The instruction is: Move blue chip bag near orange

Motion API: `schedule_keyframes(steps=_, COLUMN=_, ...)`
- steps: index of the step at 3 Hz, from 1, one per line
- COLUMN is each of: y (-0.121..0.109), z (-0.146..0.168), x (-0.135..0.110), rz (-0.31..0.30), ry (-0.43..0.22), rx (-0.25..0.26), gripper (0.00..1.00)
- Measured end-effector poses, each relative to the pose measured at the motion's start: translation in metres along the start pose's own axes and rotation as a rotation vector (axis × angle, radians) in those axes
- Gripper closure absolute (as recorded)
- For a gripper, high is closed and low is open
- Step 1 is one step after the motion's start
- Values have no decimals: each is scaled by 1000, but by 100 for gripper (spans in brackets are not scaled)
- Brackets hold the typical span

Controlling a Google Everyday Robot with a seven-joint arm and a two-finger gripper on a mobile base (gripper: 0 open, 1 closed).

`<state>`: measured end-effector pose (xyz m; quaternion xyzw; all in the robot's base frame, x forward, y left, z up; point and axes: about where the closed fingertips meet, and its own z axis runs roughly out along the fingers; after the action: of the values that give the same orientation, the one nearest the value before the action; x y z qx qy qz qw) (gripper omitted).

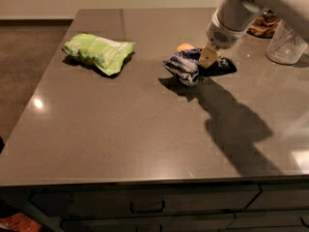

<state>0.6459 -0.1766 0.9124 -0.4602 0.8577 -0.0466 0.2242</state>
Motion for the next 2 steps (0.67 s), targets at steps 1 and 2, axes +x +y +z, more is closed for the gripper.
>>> schedule_keyframes(steps=1, y=-22, z=2, x=16, rz=-5, ry=69, rx=14, gripper=52)
schedule_keyframes(steps=2, y=-33, z=1, x=27, rz=-18, ry=108, rx=10, gripper=29)
